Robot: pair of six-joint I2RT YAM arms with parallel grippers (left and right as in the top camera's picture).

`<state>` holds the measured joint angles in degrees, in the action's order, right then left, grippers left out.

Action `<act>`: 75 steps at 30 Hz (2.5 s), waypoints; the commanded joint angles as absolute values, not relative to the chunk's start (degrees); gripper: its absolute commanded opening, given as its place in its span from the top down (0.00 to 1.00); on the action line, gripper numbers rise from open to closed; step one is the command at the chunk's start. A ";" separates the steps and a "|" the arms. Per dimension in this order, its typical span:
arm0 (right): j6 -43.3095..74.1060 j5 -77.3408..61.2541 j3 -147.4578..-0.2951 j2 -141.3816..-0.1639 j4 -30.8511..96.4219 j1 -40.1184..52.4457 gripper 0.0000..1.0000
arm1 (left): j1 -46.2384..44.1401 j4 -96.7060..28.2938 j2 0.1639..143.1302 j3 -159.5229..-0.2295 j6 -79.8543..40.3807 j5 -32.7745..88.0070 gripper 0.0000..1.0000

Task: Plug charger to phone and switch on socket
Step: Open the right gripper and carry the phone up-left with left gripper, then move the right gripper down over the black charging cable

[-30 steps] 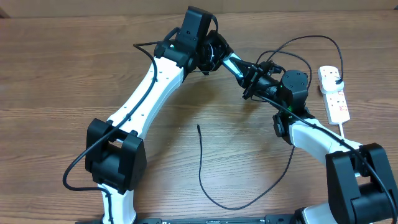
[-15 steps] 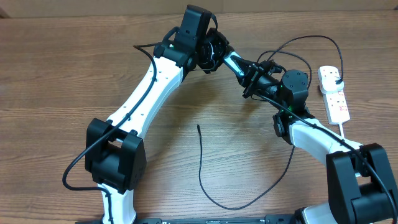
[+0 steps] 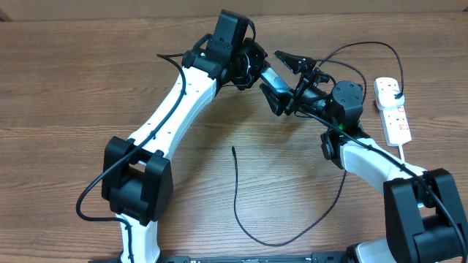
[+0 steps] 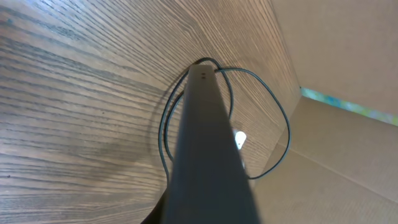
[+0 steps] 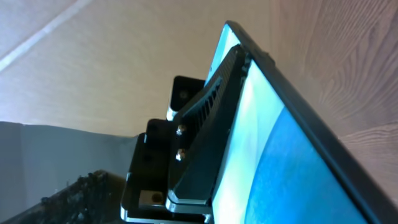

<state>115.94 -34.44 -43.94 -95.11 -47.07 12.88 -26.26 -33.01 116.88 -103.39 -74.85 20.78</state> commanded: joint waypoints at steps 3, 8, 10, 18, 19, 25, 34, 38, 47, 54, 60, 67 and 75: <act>123.85 -35.97 -45.60 -94.54 -47.48 13.10 0.07 | -25.47 -32.56 117.19 -103.28 -72.79 20.91 0.96; 122.02 -38.83 -45.60 -94.54 -47.48 13.08 0.04 | -22.87 -32.42 117.19 -103.28 -69.49 24.10 0.96; 118.76 -42.09 -45.60 -94.54 -47.51 13.08 0.01 | -21.08 -32.27 117.19 -103.28 -66.94 27.07 0.96; 101.60 -52.40 -45.60 -94.54 -47.48 13.10 0.00 | -12.47 -33.06 117.19 -103.28 -43.42 49.80 0.96; 98.69 -54.02 -45.60 -94.54 -47.48 13.13 0.00 | -11.29 -33.23 117.19 -103.28 -40.58 54.04 0.96; 89.30 -58.19 -45.60 -94.52 -47.51 16.27 0.00 | -5.30 -33.91 117.19 -103.28 -28.67 75.46 0.96; 79.66 -53.67 -45.60 -94.52 -45.15 24.47 0.00 | 1.58 -47.70 117.19 -103.28 -18.13 79.55 0.96; 75.92 -53.39 -45.60 -94.52 -42.89 26.22 0.00 | 4.34 -53.82 117.19 -103.28 -9.43 79.50 0.96; 61.30 -44.69 -45.76 -93.78 -20.25 27.70 0.00 | 9.10 -57.19 117.19 -103.28 -5.45 79.53 0.96; 47.88 -32.25 -51.66 -92.36 4.34 27.75 0.00 | 9.52 -57.17 117.19 -103.28 -2.79 79.48 0.96; 39.18 -10.52 -60.64 -92.36 26.52 31.48 0.00 | 9.45 -57.17 117.19 -103.28 -2.68 78.96 0.96; 36.99 1.69 -64.69 -92.42 33.67 37.41 0.00 | 9.41 -57.17 117.19 -103.28 -2.66 78.91 0.96; 37.01 4.51 -64.69 -94.21 33.78 42.81 0.00 | 9.30 -57.19 117.19 -103.28 -2.68 78.91 0.96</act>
